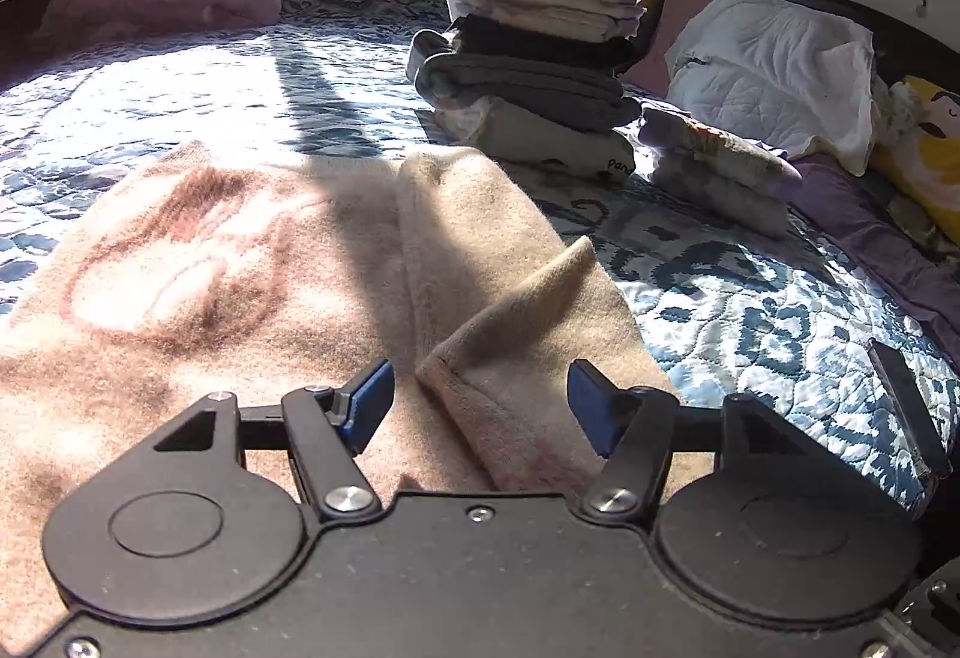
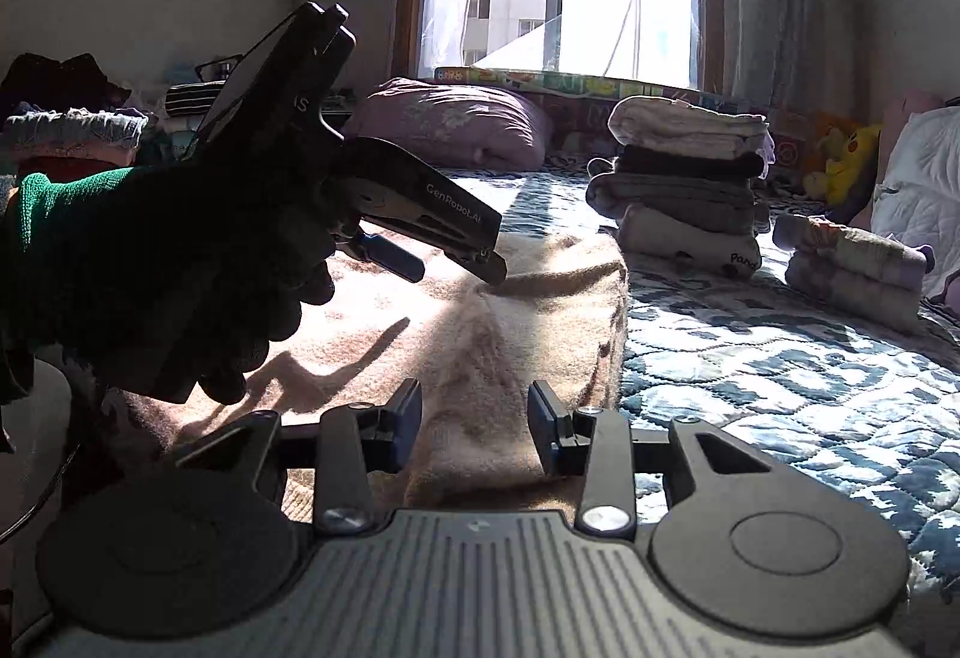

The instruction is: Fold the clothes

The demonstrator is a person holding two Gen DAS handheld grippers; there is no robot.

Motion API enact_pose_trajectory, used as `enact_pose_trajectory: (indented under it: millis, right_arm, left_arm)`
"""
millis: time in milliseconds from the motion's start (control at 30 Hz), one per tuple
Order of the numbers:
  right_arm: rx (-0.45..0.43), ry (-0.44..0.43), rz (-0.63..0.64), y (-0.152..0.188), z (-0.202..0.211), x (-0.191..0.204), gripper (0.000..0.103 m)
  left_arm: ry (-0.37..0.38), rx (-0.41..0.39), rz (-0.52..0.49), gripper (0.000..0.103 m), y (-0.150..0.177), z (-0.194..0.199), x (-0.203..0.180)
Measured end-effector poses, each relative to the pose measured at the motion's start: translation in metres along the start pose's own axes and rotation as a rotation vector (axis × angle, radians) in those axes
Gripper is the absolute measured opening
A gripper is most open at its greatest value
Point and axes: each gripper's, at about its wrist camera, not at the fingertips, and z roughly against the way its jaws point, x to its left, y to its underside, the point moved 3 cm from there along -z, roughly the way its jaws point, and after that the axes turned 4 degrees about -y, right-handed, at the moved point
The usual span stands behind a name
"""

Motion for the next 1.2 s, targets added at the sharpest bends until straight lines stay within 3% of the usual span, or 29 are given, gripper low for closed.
enact_pose_trajectory:
  millis: [100, 200, 333, 400, 567, 633, 733, 967, 1067, 1200]
  right_arm:
    - [-0.008, -0.010, 0.020, -0.004, 0.004, 0.008, 0.045]
    - [0.008, -0.025, 0.006, -0.005, 0.001, 0.012, 0.045]
    - [0.016, -0.037, -0.052, -0.008, -0.003, 0.011, 0.046]
    - [0.024, -0.041, -0.084, -0.008, -0.006, 0.009, 0.046]
    - [0.046, -0.066, -0.144, -0.008, -0.014, 0.008, 0.053]
    - [0.052, -0.074, -0.153, -0.007, -0.016, 0.010, 0.054]
    - [0.061, -0.092, -0.158, -0.007, -0.021, 0.014, 0.054]
    - [0.066, -0.125, -0.150, -0.009, -0.027, 0.023, 0.054]
    - [0.069, -0.132, -0.150, -0.009, -0.028, 0.025, 0.054]
    - [0.071, -0.134, -0.157, -0.010, -0.029, 0.025, 0.054]
  left_arm:
    - [0.009, -0.024, 0.128, 0.067, 0.015, 0.032, 0.031]
    - [-0.033, -0.078, 0.251, 0.069, 0.029, 0.068, 0.069]
    - [-0.164, -0.134, 0.365, 0.077, 0.032, 0.101, 0.123]
    - [-0.253, -0.171, 0.481, 0.077, 0.038, 0.118, 0.159]
    - [-0.352, -0.195, 0.758, 0.077, 0.067, 0.146, 0.228]
    - [-0.339, -0.200, 0.834, 0.077, 0.077, 0.153, 0.243]
    - [-0.260, -0.213, 0.915, 0.077, 0.083, 0.158, 0.250]
    - [-0.076, -0.186, 0.975, 0.074, 0.091, 0.148, 0.243]
    - [-0.010, -0.146, 0.988, 0.069, 0.093, 0.143, 0.239]
    - [0.062, -0.093, 1.008, 0.056, 0.100, 0.142, 0.236]
